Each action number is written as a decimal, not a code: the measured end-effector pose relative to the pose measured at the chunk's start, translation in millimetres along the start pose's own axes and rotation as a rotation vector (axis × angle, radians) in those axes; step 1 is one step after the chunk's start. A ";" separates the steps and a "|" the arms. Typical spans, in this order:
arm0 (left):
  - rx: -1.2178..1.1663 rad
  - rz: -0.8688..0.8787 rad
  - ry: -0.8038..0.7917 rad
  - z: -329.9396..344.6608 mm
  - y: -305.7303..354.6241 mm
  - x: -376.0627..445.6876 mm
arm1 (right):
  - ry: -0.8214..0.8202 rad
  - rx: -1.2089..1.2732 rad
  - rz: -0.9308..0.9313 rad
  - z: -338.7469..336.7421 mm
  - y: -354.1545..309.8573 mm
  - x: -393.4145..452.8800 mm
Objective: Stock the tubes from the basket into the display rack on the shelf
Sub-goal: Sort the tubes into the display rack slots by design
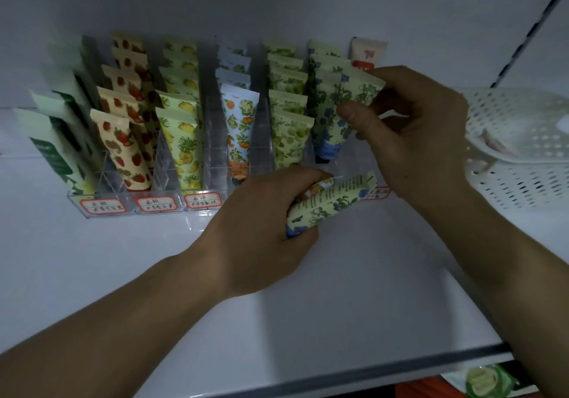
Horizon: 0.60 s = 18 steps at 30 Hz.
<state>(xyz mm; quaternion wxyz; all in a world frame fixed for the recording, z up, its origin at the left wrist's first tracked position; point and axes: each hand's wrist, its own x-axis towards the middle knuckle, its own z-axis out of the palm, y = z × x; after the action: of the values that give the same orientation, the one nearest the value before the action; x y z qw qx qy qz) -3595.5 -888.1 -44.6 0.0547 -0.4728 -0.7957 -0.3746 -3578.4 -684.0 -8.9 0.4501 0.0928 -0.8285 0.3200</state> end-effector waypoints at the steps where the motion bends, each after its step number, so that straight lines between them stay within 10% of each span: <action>1: 0.009 0.005 -0.001 0.1 -0.2 0.0 | -0.035 0.005 0.023 1.2 0.8 0.9; 12: -0.070 -0.035 0.063 -0.7 -0.4 -1.6 | -0.276 -0.118 0.214 1.6 3.9 8.0; 18: -0.430 -0.251 0.031 -3.7 -0.1 -0.4 | -0.129 0.110 0.189 1.1 -12.2 -12.9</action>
<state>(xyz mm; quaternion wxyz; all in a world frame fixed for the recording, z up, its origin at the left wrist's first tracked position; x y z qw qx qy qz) -3596.3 -890.8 -42.3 -0.0821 -0.3653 -0.7493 -0.5463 -3566.3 -695.9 -14.2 0.3578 0.0591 -0.8419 0.3995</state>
